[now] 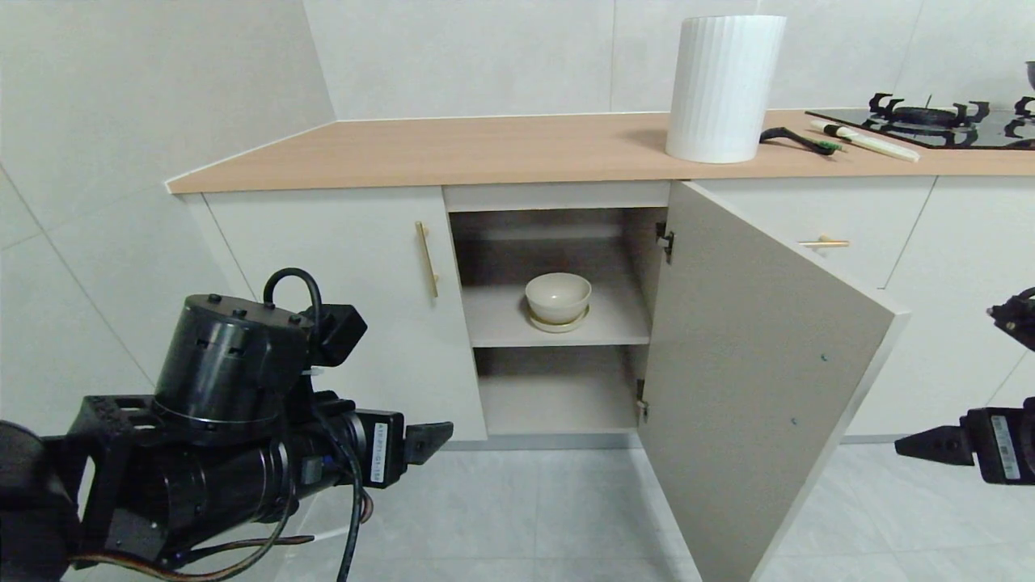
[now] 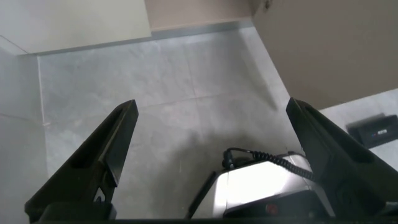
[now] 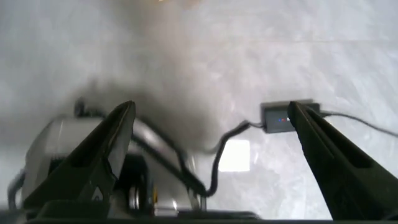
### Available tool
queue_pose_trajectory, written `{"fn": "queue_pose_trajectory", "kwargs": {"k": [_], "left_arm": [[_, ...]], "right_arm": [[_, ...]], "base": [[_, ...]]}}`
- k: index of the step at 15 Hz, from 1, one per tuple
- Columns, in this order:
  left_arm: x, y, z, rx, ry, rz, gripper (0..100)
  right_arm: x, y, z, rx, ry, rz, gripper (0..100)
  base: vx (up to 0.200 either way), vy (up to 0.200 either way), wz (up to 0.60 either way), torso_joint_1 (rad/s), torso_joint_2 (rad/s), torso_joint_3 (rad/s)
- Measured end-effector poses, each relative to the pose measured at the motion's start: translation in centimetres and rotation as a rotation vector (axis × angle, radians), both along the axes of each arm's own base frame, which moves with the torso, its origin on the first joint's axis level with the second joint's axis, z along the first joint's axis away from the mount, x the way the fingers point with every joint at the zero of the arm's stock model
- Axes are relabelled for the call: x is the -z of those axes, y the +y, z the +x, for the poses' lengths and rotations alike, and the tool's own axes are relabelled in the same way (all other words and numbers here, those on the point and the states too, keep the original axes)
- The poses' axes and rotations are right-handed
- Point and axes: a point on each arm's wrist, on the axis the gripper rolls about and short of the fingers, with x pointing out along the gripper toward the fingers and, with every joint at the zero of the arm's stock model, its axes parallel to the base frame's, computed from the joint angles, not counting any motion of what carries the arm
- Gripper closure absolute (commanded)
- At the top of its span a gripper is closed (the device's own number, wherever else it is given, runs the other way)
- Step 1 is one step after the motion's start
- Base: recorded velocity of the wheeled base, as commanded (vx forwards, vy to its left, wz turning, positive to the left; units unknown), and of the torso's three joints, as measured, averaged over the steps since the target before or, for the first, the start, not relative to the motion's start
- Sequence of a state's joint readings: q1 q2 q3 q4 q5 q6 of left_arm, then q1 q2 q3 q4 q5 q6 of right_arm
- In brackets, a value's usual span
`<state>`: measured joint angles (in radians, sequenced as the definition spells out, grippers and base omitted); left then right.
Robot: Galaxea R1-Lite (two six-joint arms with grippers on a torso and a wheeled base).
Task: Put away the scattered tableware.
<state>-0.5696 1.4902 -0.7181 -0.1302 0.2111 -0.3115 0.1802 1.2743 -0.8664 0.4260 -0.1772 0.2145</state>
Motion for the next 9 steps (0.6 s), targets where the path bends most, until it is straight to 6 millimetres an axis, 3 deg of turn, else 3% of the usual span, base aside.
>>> {"fn": "queue_pose_trajectory", "kwargs": {"k": [4,9], "left_arm": [[0.0,0.0,0.0,0.0,-0.001,0.0,0],[-0.2,0.0,0.0,-0.001,-0.006,-0.004,0]], "right_arm": [[-0.5,-2.3,3.1,0.164,-0.145,0.042,0],[0.5,-2.9,5.8,0.259,-0.182,0.102,0]], "base": [[0.0,0.0,0.0,0.0,0.0,0.0],[0.0,0.0,0.0,0.0,0.0,0.0]]}}
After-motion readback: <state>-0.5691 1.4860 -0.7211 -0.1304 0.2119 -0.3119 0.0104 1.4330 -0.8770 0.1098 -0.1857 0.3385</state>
